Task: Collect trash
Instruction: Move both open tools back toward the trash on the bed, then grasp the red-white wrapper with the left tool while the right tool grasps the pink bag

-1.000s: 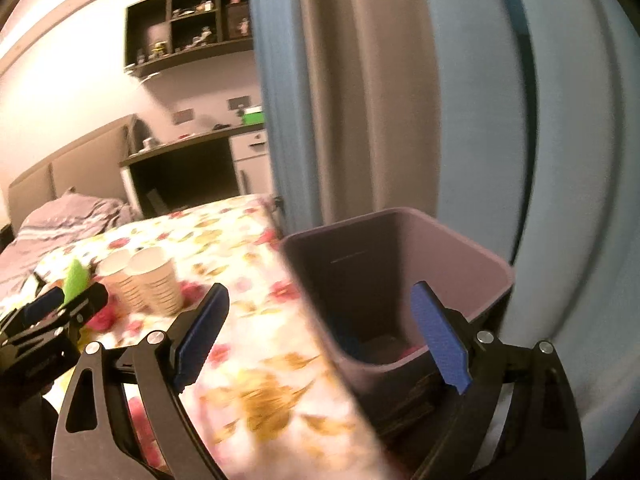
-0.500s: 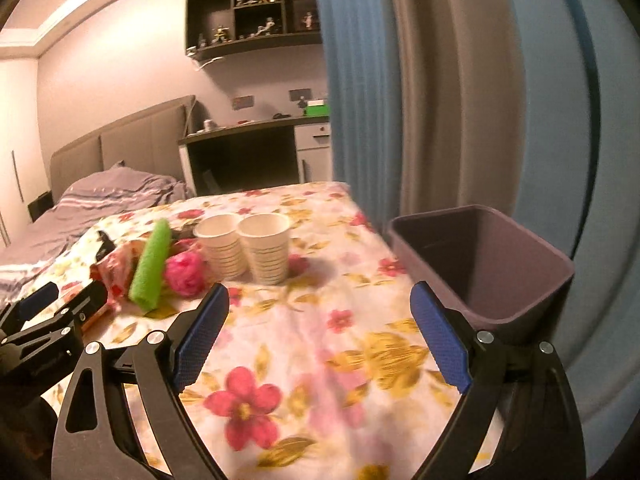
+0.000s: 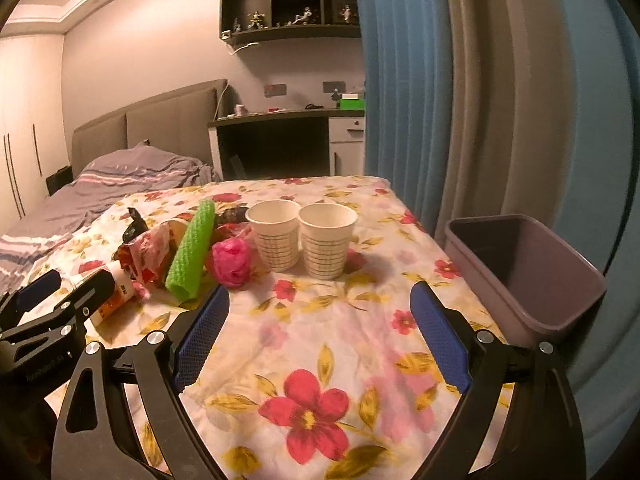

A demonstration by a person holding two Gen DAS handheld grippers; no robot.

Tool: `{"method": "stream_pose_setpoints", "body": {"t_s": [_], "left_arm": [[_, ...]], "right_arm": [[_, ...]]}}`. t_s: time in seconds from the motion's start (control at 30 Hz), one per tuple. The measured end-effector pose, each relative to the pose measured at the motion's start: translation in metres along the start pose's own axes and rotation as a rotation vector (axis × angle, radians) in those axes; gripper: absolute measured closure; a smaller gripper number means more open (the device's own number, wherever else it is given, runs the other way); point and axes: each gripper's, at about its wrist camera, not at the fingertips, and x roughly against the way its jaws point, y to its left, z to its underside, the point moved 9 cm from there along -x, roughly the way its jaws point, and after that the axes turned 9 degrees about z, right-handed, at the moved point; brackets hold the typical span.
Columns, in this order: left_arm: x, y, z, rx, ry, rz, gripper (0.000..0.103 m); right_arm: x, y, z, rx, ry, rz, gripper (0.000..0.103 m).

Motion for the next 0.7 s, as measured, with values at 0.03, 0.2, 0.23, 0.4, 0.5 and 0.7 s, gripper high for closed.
{"method": "stream_pose_setpoints", "body": {"t_s": [0.03,0.2,0.23,0.4,0.5,0.7], "left_arm": [[0.000,0.002,0.000,0.000,0.001,-0.002,0.013],[-0.001,0.019,0.000,0.021,-0.002,-0.018,0.013],[-0.002,0.022,0.000,0.024,-0.001,-0.024,0.013],[-0.004,0.040,-0.004,0.044,-0.009,-0.050,0.013],[-0.006,0.050,-0.007,0.059,-0.013,-0.062,0.013],[-0.013,0.066,-0.011,0.074,-0.012,-0.083,0.013]], "right_arm": [[-0.003,0.004,0.000,0.005,0.002,-0.003,0.014],[-0.020,0.021,-0.002,0.015,0.027,-0.031,0.014],[-0.023,0.025,-0.003,0.019,0.031,-0.035,0.015],[-0.042,0.049,-0.006,0.054,0.046,-0.064,0.021],[-0.059,0.063,-0.004,0.064,0.083,-0.090,0.027],[-0.092,0.083,0.000,0.067,0.145,-0.116,0.041]]}}
